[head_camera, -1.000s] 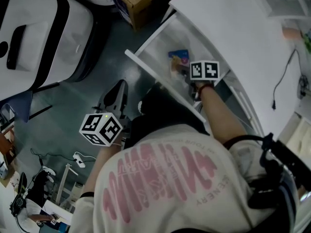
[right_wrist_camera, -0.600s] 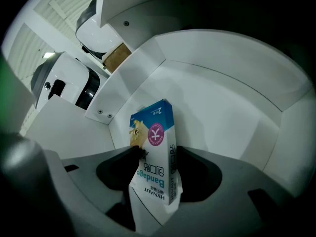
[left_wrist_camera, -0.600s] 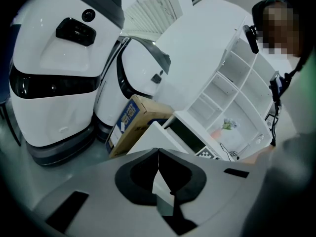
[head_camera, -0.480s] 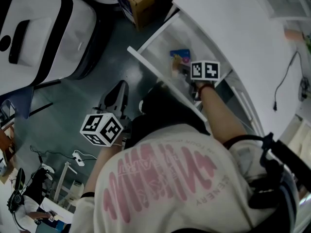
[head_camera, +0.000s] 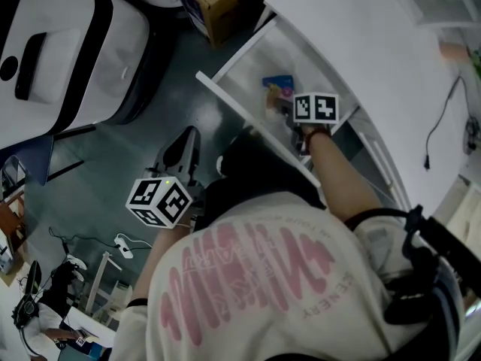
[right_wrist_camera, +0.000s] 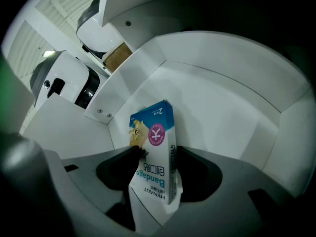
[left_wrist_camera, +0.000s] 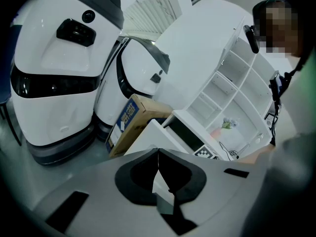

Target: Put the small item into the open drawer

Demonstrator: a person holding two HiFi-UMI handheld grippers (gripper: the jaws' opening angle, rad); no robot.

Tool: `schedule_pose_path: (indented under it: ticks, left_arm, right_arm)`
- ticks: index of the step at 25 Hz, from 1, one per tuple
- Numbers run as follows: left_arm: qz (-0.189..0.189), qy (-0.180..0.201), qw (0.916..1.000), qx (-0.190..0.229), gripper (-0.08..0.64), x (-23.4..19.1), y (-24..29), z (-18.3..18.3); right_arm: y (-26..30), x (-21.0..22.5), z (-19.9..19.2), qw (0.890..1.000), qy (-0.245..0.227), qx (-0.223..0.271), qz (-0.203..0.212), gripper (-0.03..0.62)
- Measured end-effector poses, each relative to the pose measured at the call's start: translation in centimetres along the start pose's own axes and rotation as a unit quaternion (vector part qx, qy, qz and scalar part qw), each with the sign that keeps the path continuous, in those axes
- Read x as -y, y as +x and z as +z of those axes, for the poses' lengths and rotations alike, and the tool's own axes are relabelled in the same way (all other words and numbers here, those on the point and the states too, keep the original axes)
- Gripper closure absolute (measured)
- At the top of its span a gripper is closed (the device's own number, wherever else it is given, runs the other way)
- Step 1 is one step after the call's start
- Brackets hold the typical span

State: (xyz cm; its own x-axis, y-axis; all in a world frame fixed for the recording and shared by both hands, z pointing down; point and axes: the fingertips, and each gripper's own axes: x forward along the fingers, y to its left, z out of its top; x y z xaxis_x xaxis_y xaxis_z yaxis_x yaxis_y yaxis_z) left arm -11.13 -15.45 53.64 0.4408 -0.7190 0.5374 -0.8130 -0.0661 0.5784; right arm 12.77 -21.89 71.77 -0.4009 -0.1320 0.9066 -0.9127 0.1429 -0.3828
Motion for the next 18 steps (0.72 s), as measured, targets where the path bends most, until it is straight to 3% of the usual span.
schedule_pose_path:
  ticks: [7,18]
  left_arm:
    - [0.0,0.001,1.0,0.001,0.529,-0.04,0.26,0.28]
    - [0.002,0.005,1.0,-0.002,0.53,-0.02,0.04,0.26]
  right_arm:
    - [0.14,0.2,-0.05,1.0,-0.02,-0.007,-0.017,0.344]
    - [0.11,0.11,0.03,1.0,-0.018,-0.002,-0.012,0.344]
